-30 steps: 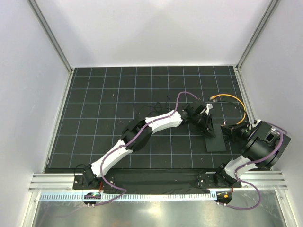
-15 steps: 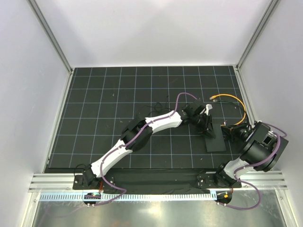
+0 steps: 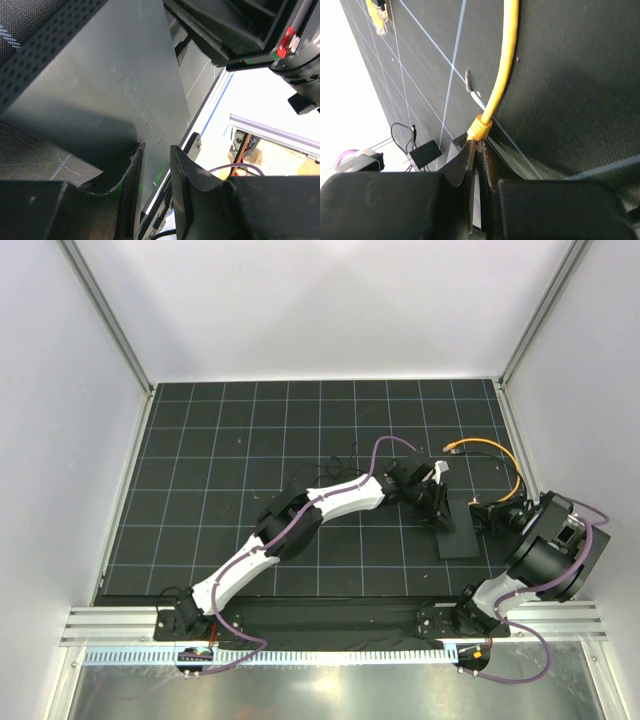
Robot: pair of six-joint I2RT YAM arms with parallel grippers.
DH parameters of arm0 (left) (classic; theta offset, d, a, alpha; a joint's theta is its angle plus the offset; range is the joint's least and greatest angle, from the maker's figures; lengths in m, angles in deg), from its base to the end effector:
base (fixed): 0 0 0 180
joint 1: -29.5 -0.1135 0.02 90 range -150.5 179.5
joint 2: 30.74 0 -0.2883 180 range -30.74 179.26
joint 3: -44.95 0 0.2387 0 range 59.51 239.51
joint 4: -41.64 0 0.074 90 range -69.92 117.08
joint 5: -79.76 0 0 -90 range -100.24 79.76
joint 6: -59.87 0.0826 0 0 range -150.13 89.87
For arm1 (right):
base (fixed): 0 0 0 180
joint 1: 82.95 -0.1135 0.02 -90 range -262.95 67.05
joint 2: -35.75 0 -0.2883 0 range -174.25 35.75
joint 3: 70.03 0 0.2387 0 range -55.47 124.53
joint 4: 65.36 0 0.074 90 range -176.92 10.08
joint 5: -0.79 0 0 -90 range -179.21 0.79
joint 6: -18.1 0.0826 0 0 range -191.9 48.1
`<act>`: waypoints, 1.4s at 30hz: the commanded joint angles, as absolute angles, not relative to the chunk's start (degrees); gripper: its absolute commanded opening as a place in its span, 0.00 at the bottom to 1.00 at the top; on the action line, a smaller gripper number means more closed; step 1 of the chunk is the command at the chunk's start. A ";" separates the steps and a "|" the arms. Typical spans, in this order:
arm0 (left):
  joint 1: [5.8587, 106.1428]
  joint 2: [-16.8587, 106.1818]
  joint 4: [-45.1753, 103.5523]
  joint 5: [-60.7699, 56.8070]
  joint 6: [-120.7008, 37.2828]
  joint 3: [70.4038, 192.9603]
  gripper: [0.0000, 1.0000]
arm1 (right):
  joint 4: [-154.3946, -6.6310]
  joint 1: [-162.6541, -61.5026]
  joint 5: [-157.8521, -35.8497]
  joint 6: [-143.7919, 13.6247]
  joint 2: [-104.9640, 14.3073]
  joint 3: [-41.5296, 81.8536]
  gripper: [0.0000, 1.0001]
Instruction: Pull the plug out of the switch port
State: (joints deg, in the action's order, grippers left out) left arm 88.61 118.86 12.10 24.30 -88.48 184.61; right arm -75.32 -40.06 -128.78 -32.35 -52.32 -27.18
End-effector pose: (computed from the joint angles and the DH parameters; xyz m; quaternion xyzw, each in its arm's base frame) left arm 0.2747 -0.5504 0.1279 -0.1324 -0.8627 0.4877 0.0180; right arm 0.2241 -0.1364 0.1192 0.5155 0.7421 0.3146 0.2908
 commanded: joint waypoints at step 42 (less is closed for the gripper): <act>88.04 123.59 4.59 17.88 -87.70 188.18 0.33 | -77.20 -38.92 -123.66 -33.14 -50.03 -27.35 0.38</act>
